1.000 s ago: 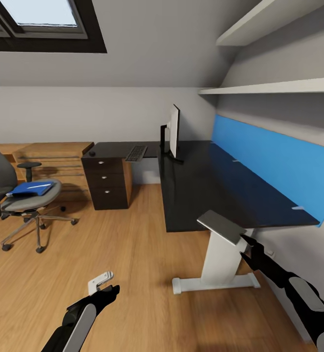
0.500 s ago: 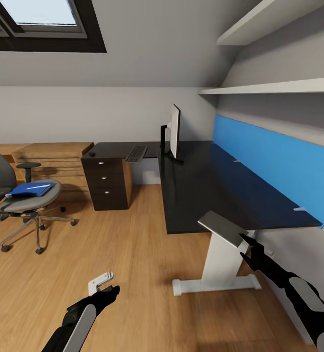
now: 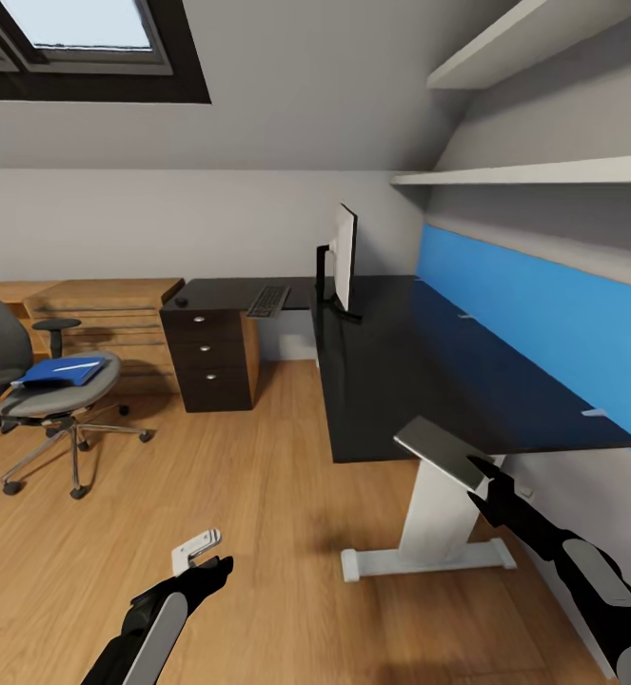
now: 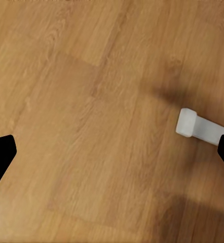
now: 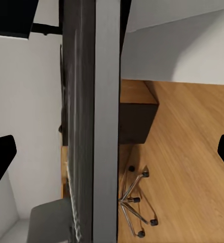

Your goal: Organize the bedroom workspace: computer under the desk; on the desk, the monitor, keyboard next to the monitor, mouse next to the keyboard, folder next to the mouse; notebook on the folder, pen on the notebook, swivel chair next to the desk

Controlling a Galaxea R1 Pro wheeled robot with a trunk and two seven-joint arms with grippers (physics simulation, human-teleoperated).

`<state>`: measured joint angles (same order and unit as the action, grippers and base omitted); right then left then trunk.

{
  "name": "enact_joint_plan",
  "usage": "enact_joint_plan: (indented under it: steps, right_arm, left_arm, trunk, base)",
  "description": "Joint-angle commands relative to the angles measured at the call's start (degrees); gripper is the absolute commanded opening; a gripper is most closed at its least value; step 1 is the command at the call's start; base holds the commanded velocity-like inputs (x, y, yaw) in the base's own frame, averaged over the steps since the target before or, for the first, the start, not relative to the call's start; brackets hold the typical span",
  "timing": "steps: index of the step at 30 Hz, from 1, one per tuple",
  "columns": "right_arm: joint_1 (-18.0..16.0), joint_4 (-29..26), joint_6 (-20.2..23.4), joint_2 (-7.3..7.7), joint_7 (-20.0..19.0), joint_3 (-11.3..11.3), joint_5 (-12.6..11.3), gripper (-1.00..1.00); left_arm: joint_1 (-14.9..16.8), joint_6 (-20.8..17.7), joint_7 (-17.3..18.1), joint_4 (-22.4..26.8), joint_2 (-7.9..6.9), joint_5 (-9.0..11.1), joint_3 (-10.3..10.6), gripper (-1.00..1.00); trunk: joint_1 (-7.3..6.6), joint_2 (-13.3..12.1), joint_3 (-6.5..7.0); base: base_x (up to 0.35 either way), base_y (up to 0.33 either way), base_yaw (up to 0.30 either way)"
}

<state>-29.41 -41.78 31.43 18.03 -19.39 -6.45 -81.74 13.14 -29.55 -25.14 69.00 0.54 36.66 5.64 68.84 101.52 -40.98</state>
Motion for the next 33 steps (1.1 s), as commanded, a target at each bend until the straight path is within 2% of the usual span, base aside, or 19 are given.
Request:
enact_joint_plan:
  steps: [1,33]
  right_arm:
    - [0.0,0.0,0.4,-0.01,0.0,-0.1,-0.2,1.00]
    - [0.0,0.0,0.4,-0.02,0.0,-0.1,-0.2,1.00]
  left_arm:
    - [0.0,-0.1,-0.6,0.1,-0.01,0.6,0.1,1.00]
    - [0.0,-0.1,-0.5,0.1,-0.01,0.6,0.1,1.00]
  trunk:
    - [-0.23,-0.4,0.13]
    - [-0.67,-1.2,0.49]
  base:
    - [0.001,0.002,0.000]
    - [0.000,0.000,0.000]
